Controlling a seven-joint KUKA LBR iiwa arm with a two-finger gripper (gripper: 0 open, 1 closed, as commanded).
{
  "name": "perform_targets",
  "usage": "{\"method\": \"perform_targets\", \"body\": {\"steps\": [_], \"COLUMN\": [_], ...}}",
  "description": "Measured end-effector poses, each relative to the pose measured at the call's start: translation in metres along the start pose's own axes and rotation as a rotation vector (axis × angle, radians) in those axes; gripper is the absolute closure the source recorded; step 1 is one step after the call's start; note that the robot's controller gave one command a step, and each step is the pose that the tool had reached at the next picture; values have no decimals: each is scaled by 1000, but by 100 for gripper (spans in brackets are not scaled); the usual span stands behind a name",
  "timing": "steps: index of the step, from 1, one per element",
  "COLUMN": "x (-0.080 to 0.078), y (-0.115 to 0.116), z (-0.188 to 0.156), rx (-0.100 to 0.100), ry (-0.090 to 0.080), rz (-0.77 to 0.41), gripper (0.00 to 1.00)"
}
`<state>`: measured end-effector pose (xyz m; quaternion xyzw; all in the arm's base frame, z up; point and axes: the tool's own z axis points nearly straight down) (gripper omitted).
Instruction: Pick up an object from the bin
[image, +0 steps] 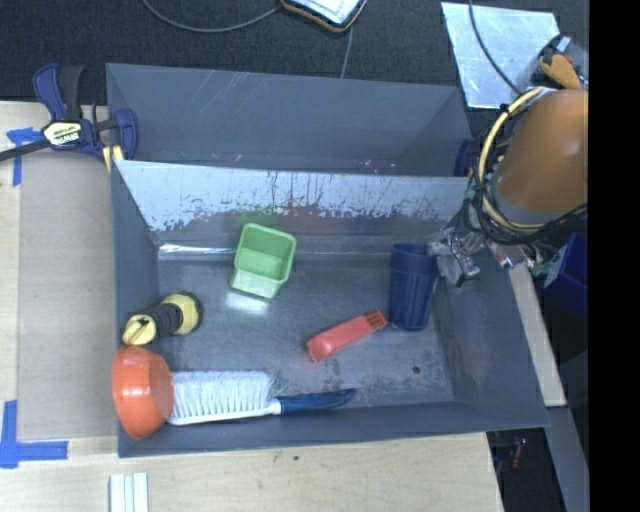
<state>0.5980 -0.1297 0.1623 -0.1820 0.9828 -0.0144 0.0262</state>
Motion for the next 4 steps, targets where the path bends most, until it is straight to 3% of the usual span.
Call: {"method": "perform_targets", "body": {"steps": [1, 2, 3, 4], "x": [1, -15, -19, -21], "y": [14, 39, 37, 75], "z": [63, 53, 76, 73], "rx": [-1, 10, 17, 25], "ry": [-1, -14, -21, -48], "rz": [28, -50, 22, -87], "gripper": [100, 100, 100, 100]}}
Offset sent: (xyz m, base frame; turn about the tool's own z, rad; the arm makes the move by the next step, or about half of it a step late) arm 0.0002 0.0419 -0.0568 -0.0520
